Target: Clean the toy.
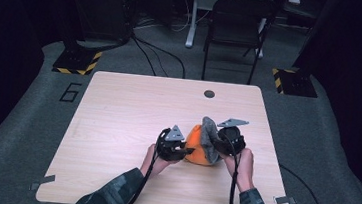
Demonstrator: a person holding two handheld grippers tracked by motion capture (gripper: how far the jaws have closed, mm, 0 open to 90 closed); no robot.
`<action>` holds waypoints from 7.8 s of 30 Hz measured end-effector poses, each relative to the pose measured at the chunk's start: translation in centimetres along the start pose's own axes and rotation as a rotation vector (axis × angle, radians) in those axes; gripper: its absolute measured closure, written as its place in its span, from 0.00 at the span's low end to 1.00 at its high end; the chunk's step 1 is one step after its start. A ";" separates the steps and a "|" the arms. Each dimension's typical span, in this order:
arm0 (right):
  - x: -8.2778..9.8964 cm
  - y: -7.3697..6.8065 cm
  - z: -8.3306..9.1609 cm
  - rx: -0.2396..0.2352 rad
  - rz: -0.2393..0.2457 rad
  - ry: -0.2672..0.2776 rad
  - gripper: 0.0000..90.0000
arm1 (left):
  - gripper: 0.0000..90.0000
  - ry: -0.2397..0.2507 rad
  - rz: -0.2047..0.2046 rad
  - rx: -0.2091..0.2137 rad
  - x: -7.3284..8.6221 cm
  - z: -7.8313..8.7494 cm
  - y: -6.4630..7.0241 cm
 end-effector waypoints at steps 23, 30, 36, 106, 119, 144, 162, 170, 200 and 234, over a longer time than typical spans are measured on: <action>6.1 5.6 -5.4 -0.018 -0.135 -0.272 0.84 | 0.79 0.021 -0.026 0.004 -0.1 -0.2 -0.3; 4.4 5.9 -2.3 0.008 -0.139 -0.194 0.84 | 0.78 0.029 -0.024 -0.008 -0.1 -0.2 -0.3; 0.7 3.2 2.3 0.009 -0.061 -0.018 0.84 | 0.78 0.022 -0.031 -0.008 -0.1 -0.1 -0.2; 1.8 0.4 -1.6 0.059 0.033 -0.084 0.86 | 0.43 0.011 -0.064 0.050 -0.1 -0.4 -0.9; 2.1 0.6 -1.6 0.066 0.034 -0.079 0.86 | 0.15 -0.017 -0.007 0.113 2.0 -0.3 -3.1; 2.3 1.1 -1.5 0.051 0.011 -0.073 0.86 | 0.55 0.089 0.133 0.136 2.2 -2.9 -1.4; 3.4 7.2 1.7 0.096 -0.163 0.010 0.87 | 0.77 0.167 0.026 0.081 1.3 -2.4 -0.5; 3.8 8.3 2.4 0.132 -0.192 0.027 0.87 | 0.78 0.227 -0.061 0.046 -0.9 -0.4 0.6; -2.2 -2.8 6.5 -0.115 0.010 0.157 0.85 | 0.74 -0.087 -0.278 -0.083 -3.1 2.7 1.0; -2.6 -3.6 3.1 -0.075 0.012 0.154 0.86 | 0.72 -0.056 -0.354 -0.109 -1.8 0.6 1.9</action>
Point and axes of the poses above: each handheld gripper's, and its own axes: z roughly backward along the jaws, x roughly out of its underside, y roughly to its right, the point moved 5 cm from there along -z, roughly forward along the jaws, and after that the axes turned 9 degrees about -y, right-handed, at the moved point
